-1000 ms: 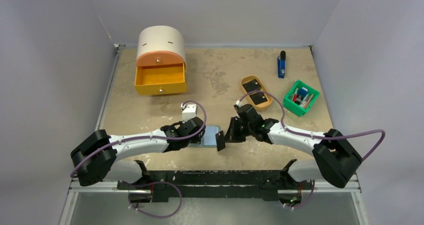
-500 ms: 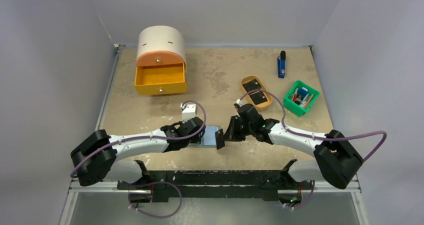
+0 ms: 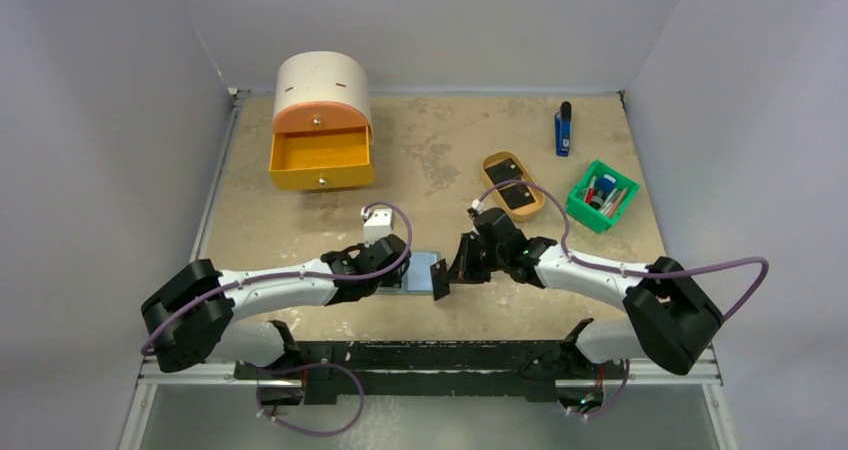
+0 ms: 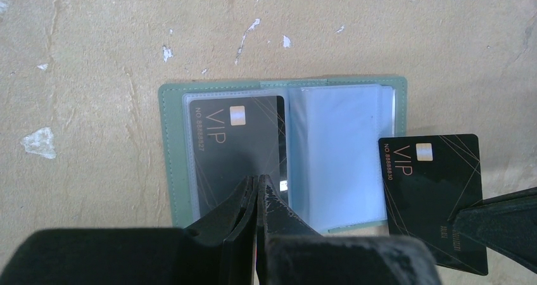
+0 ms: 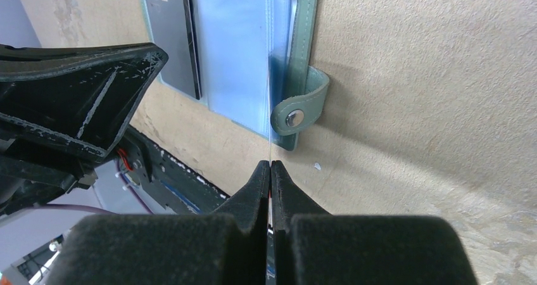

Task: Put the credit cards into the card holder
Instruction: Turn over the card slot in the card holder.

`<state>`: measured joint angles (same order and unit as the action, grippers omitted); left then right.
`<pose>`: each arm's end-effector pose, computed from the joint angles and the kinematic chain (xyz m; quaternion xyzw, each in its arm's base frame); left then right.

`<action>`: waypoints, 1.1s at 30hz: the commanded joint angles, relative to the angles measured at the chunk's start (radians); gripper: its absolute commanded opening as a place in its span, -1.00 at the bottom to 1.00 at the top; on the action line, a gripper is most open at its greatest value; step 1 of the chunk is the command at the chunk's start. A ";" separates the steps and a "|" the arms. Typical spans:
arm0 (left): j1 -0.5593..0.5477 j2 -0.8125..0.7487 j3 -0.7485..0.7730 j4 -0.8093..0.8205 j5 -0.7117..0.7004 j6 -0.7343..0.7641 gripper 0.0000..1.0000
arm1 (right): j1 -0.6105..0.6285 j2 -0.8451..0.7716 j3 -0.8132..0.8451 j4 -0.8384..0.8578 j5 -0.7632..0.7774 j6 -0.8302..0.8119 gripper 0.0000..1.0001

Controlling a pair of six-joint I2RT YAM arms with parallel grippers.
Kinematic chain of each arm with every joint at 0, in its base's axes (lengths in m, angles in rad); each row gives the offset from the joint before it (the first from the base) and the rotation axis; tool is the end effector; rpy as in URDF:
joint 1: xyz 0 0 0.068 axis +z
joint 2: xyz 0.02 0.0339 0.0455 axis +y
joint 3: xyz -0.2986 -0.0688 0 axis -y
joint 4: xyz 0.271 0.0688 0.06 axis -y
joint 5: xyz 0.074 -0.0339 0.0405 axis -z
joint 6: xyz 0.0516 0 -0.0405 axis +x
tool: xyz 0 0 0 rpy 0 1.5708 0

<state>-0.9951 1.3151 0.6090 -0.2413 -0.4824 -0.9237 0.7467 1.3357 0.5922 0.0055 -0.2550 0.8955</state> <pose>0.1614 -0.2046 0.1750 -0.0402 0.9263 -0.1133 0.3571 0.1983 0.2012 0.1812 0.0161 0.9084 0.3729 0.1883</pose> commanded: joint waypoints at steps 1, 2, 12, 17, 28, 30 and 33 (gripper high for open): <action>0.001 -0.011 0.002 0.033 -0.007 -0.008 -1.00 | 0.001 -0.018 0.003 -0.004 0.008 -0.001 -1.00; 0.002 -0.011 0.002 0.033 -0.008 -0.008 -1.00 | 0.001 -0.015 0.003 -0.004 0.010 0.000 -1.00; 0.001 -0.009 0.002 0.035 -0.004 -0.007 -1.00 | 0.001 0.025 0.022 0.017 -0.015 -0.010 -1.00; 0.002 -0.009 -0.001 0.050 0.009 -0.007 -1.00 | 0.003 0.070 0.039 0.047 -0.065 -0.020 -1.00; 0.003 0.011 -0.001 0.067 0.021 -0.003 -1.00 | 0.003 0.107 0.065 0.105 -0.133 -0.045 -1.00; 0.002 0.010 0.000 0.065 0.018 -0.002 -1.00 | 0.003 0.118 0.072 0.125 -0.146 -0.045 -1.00; 0.001 0.010 0.002 0.060 0.012 -0.002 -1.00 | 0.003 0.135 0.081 0.141 -0.167 -0.045 -1.00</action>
<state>-0.9951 1.3262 0.6090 -0.2134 -0.4610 -0.9237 0.7464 1.4551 0.6281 0.0963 -0.3698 0.8700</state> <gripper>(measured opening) 0.006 0.005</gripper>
